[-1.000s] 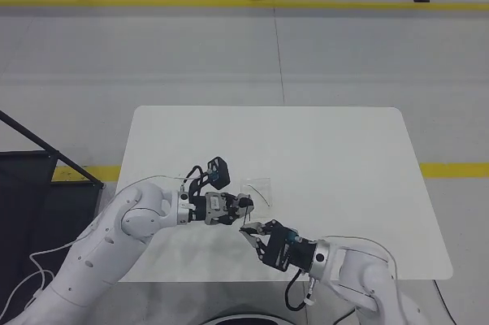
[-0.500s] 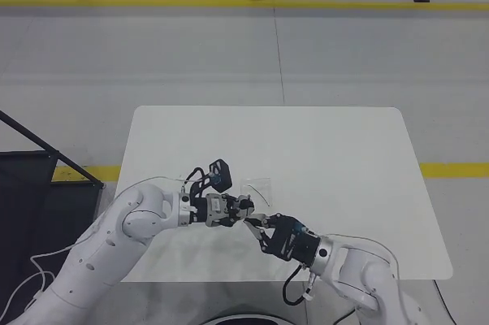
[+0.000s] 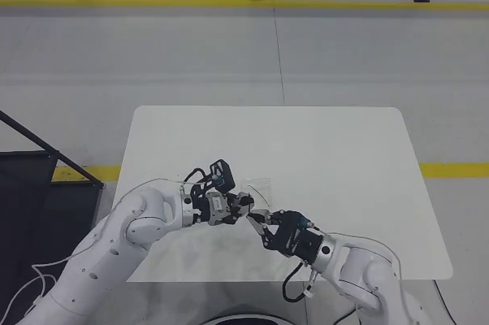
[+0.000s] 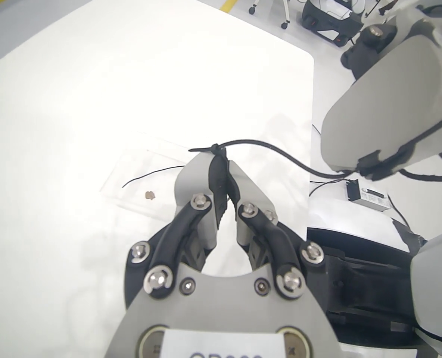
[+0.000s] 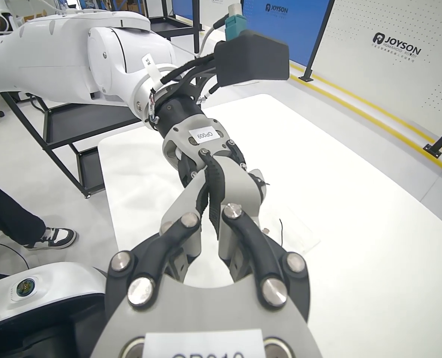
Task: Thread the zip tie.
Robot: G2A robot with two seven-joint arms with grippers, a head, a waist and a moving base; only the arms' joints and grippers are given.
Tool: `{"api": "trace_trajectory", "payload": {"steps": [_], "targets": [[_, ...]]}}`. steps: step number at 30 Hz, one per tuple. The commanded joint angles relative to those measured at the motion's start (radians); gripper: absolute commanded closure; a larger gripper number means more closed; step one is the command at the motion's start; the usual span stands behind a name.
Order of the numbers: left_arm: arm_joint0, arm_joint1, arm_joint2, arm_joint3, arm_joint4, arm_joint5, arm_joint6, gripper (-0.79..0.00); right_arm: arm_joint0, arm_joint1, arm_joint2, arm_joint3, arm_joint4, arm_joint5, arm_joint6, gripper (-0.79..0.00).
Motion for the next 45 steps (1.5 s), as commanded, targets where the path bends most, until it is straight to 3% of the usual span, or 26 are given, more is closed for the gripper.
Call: {"api": "trace_trajectory", "payload": {"steps": [1, 19, 30, 31, 32, 33, 36, 38, 40, 45], "targets": [[0.011, -0.001, -0.002, -0.013, 0.044, 0.02, 0.025, 0.0, -0.001, 0.001, 0.003, 0.0, 0.002, 0.001, -0.003, 0.0], [0.107, -0.007, -0.011, -0.11, 0.352, 0.17, 0.204, 0.0, -0.006, 0.003, 0.008, 0.004, 0.032, 0.029, 0.006, 0.0], [0.124, -0.013, -0.016, -0.119, 0.383, 0.167, 0.225, 0.0, -0.001, 0.003, 0.005, 0.006, 0.041, 0.052, 0.018, 0.0], [0.124, -0.013, -0.017, -0.118, 0.382, 0.167, 0.225, 0.0, -0.001, 0.003, 0.005, 0.006, 0.042, 0.054, 0.017, -0.034], [0.125, -0.014, -0.018, -0.117, 0.378, 0.166, 0.225, 0.0, -0.001, 0.003, 0.006, 0.006, 0.043, 0.055, 0.016, -0.203], [0.126, -0.015, -0.019, -0.115, 0.372, 0.166, 0.224, 0.0, -0.002, 0.003, 0.007, 0.006, 0.044, 0.056, 0.015, -0.286], [0.129, -0.017, -0.024, -0.108, 0.343, 0.167, 0.224, 0.0, -0.007, 0.004, 0.011, 0.004, 0.049, 0.054, 0.007, -0.391], [0.127, -0.019, -0.029, -0.103, 0.318, 0.162, 0.219, 0.0, -0.012, 0.005, 0.016, 0.002, 0.052, 0.05, -0.003, -0.517], [0.123, -0.02, -0.035, -0.098, 0.298, 0.156, 0.217, 0.0, -0.016, 0.006, 0.019, 0.001, 0.052, 0.044, -0.01, -0.56], [0.122, -0.023, -0.047, -0.09, 0.258, 0.158, 0.216, 0.0, -0.02, 0.008, 0.026, 0.001, 0.057, 0.029, -0.021, -0.582]]}}
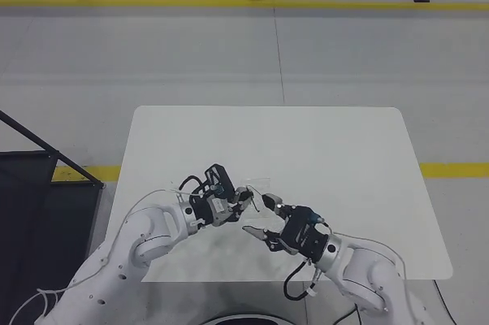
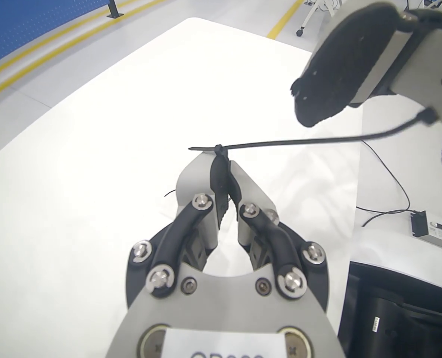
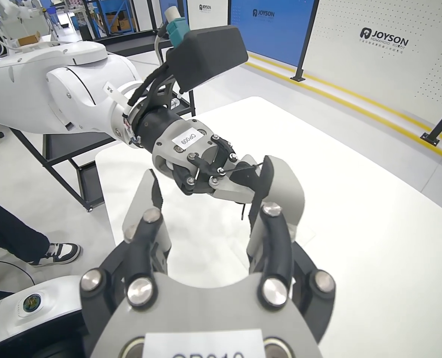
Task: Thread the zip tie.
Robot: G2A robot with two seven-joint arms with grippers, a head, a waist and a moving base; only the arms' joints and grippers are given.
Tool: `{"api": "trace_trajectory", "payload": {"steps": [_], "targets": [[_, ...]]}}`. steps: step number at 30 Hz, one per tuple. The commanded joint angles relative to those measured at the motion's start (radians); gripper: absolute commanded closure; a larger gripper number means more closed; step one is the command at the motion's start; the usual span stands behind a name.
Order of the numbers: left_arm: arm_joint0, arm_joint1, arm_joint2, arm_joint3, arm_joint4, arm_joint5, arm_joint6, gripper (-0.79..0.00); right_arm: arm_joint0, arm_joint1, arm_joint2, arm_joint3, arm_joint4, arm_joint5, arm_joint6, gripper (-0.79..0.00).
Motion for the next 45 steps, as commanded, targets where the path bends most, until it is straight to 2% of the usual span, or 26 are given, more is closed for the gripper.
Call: {"api": "trace_trajectory", "payload": {"steps": [1, 3, 4, 7, 11, 14, 19, 36, 37, 42, 45], "targets": [[0.001, -0.001, -0.005, 0.002, -0.017, 0.007, 0.002, 0.0, -0.001, 0.001, 0.003, 0.0, 0.005, -0.005, -0.007, -0.594], [0.0, -0.003, -0.011, 0.004, -0.036, 0.013, 0.005, 0.0, -0.003, 0.001, 0.005, 0.003, 0.013, -0.015, -0.015, -0.643], [0.0, -0.004, -0.014, 0.006, -0.046, 0.013, 0.008, 0.0, -0.003, 0.002, 0.007, 0.006, 0.02, -0.023, -0.023, -0.723], [-0.002, -0.006, -0.021, 0.013, -0.073, 0.006, 0.017, 0.0, 0.002, 0.004, 0.016, 0.029, 0.055, -0.064, -0.045, -0.782], [-0.004, -0.007, -0.034, 0.014, -0.079, -0.008, 0.032, 0.0, 0.045, 0.006, 0.033, 0.129, 0.179, -0.16, -0.054, -0.782], [0.005, -0.007, -0.048, 0.007, -0.076, -0.015, 0.05, 0.0, 0.09, 0.007, 0.03, 0.208, 0.266, -0.18, 0.017, -0.785], [0.017, -0.006, -0.064, 0.005, -0.094, -0.05, 0.071, 0.0, 0.146, 0.003, 0.006, 0.244, 0.399, -0.068, 0.198, -0.785], [0.025, -0.005, -0.077, -0.014, -0.14, -0.145, 0.018, 0.0, 0.167, -0.001, -0.026, 0.252, 0.377, -0.039, 0.211, -0.785], [0.025, -0.005, -0.078, -0.014, -0.142, -0.15, 0.015, 0.0, 0.171, -0.001, -0.03, 0.256, 0.376, -0.043, 0.211, -0.776], [0.026, -0.005, -0.082, -0.011, -0.153, -0.167, 0.01, 0.0, 0.191, -0.003, -0.049, 0.27, 0.37, -0.048, 0.215, -0.409], [0.026, -0.006, -0.083, -0.01, -0.156, -0.171, 0.007, 0.0, 0.2, -0.005, -0.062, 0.276, 0.369, -0.046, 0.221, -0.369]]}}
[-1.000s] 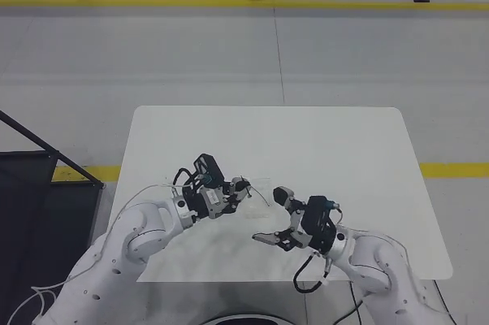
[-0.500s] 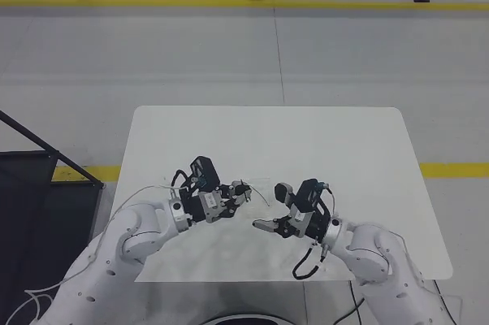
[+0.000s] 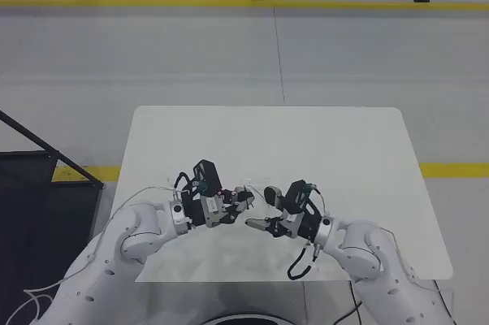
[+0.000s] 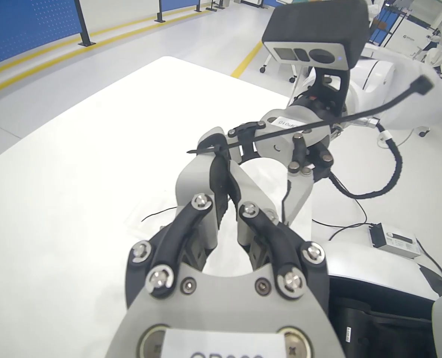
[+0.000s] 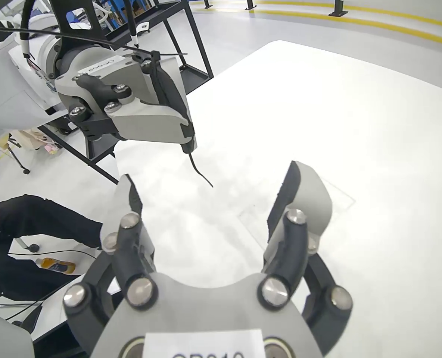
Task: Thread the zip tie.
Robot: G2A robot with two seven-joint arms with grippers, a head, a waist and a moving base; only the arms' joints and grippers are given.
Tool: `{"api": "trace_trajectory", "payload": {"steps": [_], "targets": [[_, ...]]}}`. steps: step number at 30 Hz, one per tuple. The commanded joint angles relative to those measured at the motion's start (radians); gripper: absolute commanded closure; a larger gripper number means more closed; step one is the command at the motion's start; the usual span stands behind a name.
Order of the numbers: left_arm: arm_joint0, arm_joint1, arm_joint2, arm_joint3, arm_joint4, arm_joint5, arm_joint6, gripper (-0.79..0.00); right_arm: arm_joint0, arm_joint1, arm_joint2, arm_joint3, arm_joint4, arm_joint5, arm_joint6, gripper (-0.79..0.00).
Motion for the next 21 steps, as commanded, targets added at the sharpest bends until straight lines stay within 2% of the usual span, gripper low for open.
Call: {"api": "trace_trajectory", "payload": {"steps": [1, 6, 9, 13, 14, 15, 21], "targets": [[0.0, 0.0, 0.0, -0.001, 0.001, -0.003, -0.003, 0.0, 0.005, -0.001, -0.006, 0.002, -0.001, 0.003, 0.002, -0.354], [0.002, -0.001, -0.001, 0.0, 0.002, -0.005, -0.005, 0.0, 0.015, -0.002, -0.015, 0.007, -0.002, 0.002, 0.006, -0.323], [0.001, -0.002, -0.001, 0.0, 0.004, -0.005, -0.006, 0.0, 0.018, -0.002, -0.017, 0.009, 0.001, 0.001, 0.005, -0.271], [0.0, -0.003, 0.0, 0.003, 0.005, -0.001, -0.007, 0.0, 0.017, -0.001, -0.017, 0.01, 0.003, -0.003, 0.001, -0.132], [0.0, -0.004, 0.001, 0.003, 0.005, -0.001, -0.008, 0.0, 0.017, -0.001, -0.017, 0.01, 0.004, -0.005, 0.0, -0.083], [0.0, -0.004, 0.0, 0.002, 0.005, 0.0, -0.007, 0.0, 0.017, -0.001, -0.017, 0.01, 0.006, -0.008, 0.0, 0.0], [0.001, -0.006, 0.001, 0.001, 0.016, 0.005, -0.002, 0.0, 0.02, 0.001, -0.014, 0.021, 0.038, -0.035, -0.003, 0.0]]}}
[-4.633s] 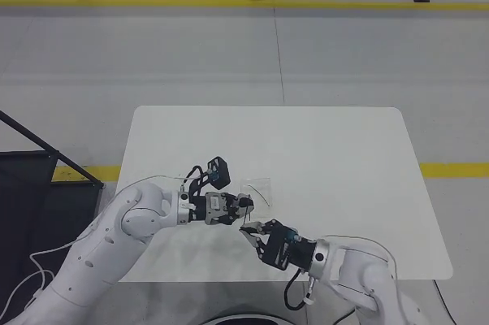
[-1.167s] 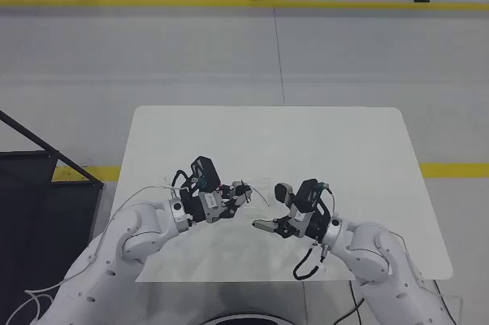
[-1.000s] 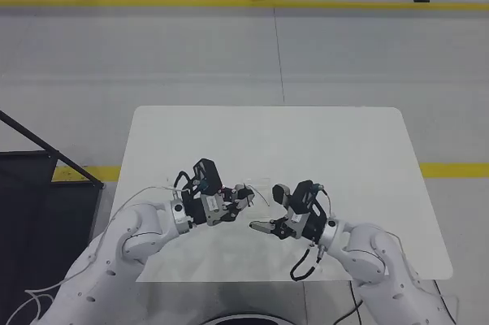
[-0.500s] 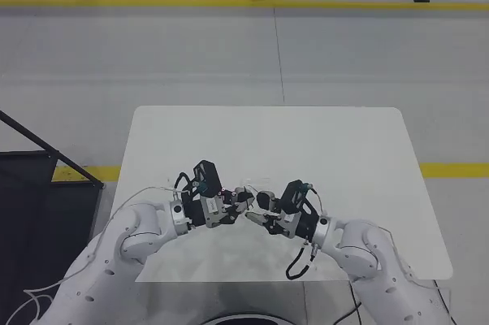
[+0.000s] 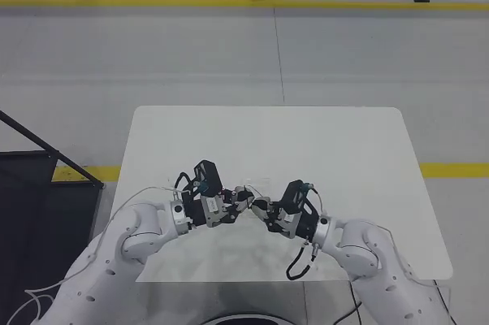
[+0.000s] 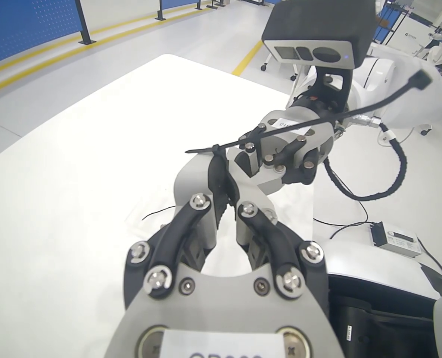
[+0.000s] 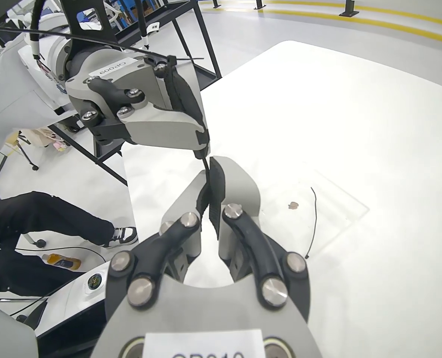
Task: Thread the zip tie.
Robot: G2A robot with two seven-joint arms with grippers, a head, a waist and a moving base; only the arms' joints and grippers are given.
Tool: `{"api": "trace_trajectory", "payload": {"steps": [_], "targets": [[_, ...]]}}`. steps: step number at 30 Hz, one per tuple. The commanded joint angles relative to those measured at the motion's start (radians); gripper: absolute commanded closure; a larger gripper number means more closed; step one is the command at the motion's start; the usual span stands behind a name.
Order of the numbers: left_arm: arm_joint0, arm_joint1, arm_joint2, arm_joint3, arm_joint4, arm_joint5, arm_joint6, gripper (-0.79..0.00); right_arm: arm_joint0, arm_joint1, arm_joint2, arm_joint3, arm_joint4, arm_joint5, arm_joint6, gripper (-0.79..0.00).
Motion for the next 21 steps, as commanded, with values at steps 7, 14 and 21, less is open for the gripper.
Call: {"api": "trace_trajectory", "payload": {"steps": [7, 14, 21], "targets": [[0.001, -0.002, 0.001, 0.001, 0.006, 0.0, 0.002, 0.0, 0.004, 0.003, 0.004, 0.009, 0.032, -0.028, 0.005, 0.0], [0.001, -0.003, -0.005, 0.006, -0.004, -0.007, 0.001, -0.705, 0.008, 0.005, 0.005, 0.016, 0.053, -0.033, 0.009, 0.0], [0.003, -0.003, -0.013, 0.005, -0.01, -0.01, -0.005, -0.785, 0.009, 0.006, 0.007, 0.019, 0.067, -0.034, 0.012, 0.0]]}}
